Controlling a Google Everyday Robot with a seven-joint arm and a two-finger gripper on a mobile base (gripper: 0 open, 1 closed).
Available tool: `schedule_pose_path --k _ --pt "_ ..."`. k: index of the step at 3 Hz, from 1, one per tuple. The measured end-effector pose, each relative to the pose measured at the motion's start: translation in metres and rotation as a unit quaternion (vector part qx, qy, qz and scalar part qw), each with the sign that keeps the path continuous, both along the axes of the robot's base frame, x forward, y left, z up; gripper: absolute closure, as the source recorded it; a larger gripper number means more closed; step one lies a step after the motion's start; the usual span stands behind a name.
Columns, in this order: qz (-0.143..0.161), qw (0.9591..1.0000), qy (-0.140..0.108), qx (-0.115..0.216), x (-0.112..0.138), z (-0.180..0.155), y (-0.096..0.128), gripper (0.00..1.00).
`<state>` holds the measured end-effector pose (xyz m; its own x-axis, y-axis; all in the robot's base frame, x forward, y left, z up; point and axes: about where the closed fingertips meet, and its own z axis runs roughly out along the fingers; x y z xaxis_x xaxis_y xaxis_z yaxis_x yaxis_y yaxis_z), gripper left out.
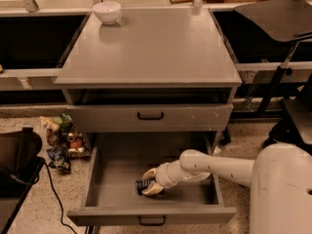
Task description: Pick rxbar blueberry from middle drawer and place on counter
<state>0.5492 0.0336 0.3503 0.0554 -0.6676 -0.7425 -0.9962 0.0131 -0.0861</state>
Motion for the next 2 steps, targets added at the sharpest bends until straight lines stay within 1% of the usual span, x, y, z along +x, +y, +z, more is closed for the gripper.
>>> schedule_pose_path --k 1,2 --pt "0.001 0.9984 -0.026 0.051 0.004 0.027 -0.006 1.00" --pt "0.000 0.9903 -0.087 0.109 0.006 0.083 -0.034 1.00"
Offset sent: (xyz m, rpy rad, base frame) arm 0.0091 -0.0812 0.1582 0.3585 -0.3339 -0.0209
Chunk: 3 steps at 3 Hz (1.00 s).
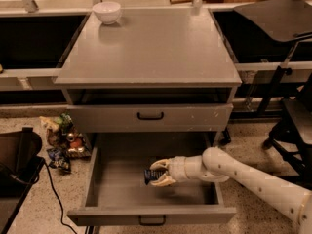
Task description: Pick rxbar blueberry from middle drawer and place on counter
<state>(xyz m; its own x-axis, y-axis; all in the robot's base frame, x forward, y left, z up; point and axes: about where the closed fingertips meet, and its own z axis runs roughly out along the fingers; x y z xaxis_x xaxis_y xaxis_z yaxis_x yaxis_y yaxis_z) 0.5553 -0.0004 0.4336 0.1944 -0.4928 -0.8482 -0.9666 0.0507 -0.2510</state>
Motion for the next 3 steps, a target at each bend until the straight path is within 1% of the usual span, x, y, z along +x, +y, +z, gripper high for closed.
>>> schedule_pose_path --k 1,2,3 --pt "0.010 0.9994 -0.031 0.006 -0.002 0.040 -0.018 1.00" --pt "0.011 0.9994 -0.032 0.006 -0.003 0.042 -0.019 1.00" --pt "0.021 0.9974 -0.066 -0.021 0.003 0.069 -0.015 1.00"
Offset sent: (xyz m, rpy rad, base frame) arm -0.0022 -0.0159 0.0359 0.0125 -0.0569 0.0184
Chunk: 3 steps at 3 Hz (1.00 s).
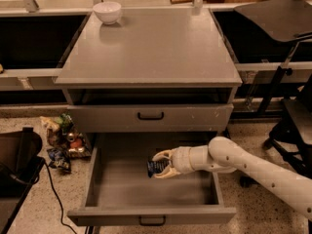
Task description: Pick rxbar blueberry from middle drawer and place on counter
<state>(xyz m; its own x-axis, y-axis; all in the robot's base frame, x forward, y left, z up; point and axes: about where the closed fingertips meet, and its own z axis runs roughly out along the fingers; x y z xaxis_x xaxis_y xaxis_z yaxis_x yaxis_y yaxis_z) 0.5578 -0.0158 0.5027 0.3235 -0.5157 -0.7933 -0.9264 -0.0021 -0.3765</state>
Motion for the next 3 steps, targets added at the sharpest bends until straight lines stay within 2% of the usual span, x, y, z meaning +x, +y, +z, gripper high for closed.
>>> schedule_pose_path --k 1,2,3 --pt "0.007 0.9955 -0.077 -0.054 0.004 0.060 0.000 1.00" --pt "0.022 0.9794 -0.167 -0.111 0.011 0.150 -0.004 1.00" --pt "0.022 0.9794 -0.167 -0.111 0.011 0.150 -0.004 1.00"
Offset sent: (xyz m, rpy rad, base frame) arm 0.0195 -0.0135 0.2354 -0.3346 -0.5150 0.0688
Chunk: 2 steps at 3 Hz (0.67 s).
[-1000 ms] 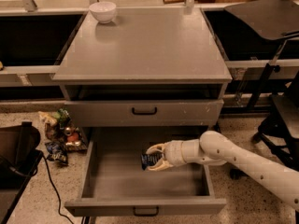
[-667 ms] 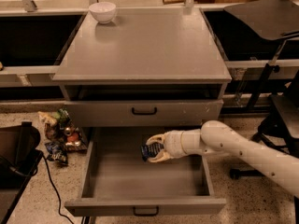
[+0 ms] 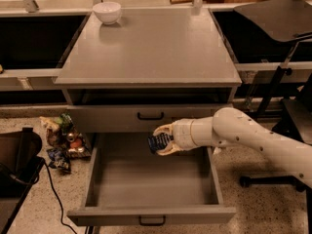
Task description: Pick rxbar blueberry from middle drawer and place on counter
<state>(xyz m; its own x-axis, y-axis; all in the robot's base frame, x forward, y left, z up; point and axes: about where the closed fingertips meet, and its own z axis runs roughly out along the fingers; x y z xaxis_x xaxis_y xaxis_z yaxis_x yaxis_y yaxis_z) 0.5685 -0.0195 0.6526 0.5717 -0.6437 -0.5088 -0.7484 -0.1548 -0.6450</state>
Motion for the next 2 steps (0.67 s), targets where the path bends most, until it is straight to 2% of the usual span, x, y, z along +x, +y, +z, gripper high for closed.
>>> schedule_pose_path --k 1,2 --pt "0.005 0.9999 -0.007 -0.007 0.008 0.026 -0.001 1.00" --pt "0.003 0.9997 -0.015 0.019 0.020 0.088 -0.010 1.00"
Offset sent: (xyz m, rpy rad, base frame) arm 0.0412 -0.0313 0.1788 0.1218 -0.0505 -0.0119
